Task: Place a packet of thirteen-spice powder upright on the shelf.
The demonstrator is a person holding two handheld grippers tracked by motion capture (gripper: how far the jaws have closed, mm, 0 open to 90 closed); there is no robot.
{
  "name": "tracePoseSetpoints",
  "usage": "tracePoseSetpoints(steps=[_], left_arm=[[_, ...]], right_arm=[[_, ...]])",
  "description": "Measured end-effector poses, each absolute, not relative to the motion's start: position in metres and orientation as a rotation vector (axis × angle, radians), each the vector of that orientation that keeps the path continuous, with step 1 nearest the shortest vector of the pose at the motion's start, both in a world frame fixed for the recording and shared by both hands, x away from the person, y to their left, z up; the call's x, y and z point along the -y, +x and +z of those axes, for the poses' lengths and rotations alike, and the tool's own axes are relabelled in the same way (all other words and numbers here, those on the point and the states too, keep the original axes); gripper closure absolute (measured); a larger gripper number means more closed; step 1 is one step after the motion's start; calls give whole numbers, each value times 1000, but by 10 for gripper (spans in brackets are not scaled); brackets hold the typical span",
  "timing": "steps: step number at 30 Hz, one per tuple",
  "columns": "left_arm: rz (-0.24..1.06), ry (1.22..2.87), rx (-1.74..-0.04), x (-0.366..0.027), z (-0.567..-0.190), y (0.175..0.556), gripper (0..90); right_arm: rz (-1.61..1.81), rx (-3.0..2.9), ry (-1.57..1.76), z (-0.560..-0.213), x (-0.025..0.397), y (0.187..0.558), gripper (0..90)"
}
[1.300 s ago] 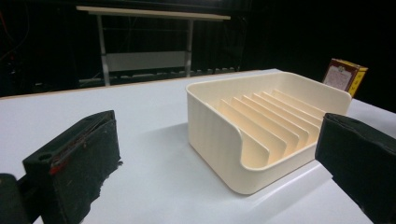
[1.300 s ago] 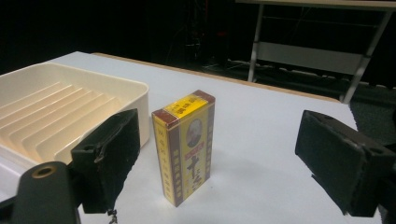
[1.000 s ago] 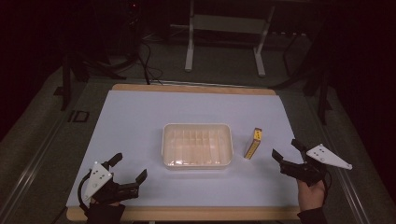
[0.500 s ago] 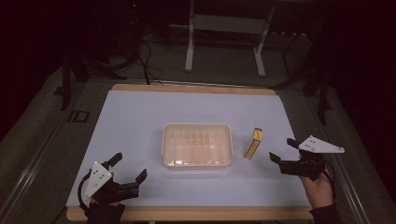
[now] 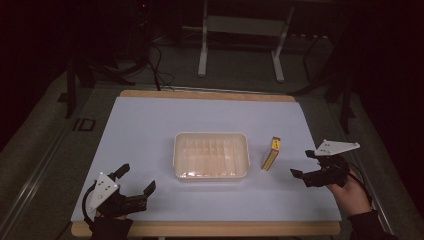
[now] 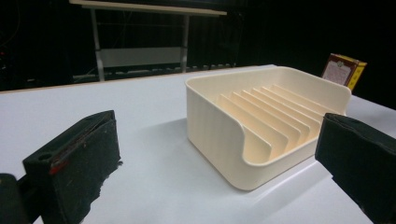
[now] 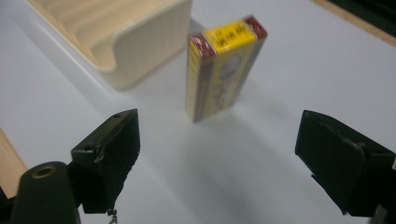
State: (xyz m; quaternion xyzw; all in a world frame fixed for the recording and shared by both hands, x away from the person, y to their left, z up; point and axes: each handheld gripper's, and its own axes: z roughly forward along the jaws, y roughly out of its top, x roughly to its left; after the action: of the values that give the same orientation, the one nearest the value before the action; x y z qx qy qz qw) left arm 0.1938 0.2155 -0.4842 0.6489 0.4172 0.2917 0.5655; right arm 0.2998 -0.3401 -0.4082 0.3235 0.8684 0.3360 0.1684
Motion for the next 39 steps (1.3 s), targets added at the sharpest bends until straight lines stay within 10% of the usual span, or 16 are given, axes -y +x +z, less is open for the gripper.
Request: tracePoseSetpoints(steps=[39], left_arm=[[670, 1541, -982, -214, -484, 193, 0]], right_arm=[[233, -3084, 755, -422, 335, 318, 141]])
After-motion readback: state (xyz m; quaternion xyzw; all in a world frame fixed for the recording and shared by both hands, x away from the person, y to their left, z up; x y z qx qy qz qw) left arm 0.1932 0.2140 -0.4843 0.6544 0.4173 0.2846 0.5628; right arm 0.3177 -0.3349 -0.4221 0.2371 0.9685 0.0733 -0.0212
